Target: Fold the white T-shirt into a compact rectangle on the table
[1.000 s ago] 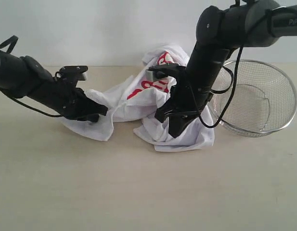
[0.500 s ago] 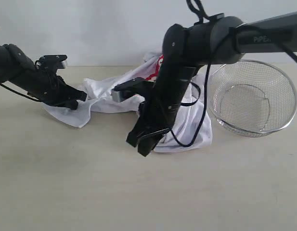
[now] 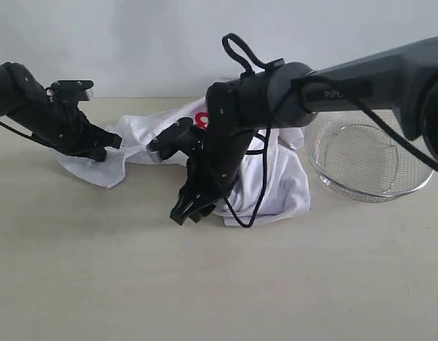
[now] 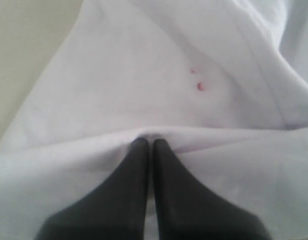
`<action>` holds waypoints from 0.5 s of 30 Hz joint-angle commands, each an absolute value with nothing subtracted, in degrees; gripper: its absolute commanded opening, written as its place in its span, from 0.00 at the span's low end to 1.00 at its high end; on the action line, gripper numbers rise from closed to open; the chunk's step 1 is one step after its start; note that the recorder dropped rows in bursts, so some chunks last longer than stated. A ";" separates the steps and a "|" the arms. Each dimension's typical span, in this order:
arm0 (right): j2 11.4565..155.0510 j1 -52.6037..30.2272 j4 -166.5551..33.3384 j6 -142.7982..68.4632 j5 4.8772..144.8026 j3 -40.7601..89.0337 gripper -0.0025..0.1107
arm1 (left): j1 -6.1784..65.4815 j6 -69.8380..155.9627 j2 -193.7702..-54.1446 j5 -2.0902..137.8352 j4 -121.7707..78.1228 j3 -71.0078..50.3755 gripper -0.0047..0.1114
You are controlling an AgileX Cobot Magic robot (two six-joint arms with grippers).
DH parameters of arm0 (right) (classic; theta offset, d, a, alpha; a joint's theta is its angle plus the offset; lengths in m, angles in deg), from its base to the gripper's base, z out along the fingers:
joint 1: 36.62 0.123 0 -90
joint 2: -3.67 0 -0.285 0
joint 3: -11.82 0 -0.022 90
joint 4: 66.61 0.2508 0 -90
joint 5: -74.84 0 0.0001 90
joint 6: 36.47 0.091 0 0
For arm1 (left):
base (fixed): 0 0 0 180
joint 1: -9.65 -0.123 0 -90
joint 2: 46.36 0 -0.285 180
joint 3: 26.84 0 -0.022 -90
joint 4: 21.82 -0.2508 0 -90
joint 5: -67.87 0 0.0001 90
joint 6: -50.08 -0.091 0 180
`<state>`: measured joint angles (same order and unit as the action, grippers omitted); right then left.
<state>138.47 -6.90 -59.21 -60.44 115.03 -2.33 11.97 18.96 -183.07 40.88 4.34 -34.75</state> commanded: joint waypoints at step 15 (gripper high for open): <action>138.95 -6.23 -60.86 -57.17 121.91 -4.22 0.02 | 11.23 19.53 -184.51 38.19 1.68 -34.39 0.08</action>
<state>140.12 -6.90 -61.98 -55.88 116.81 -4.24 11.88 18.96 -183.07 40.66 4.10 -34.88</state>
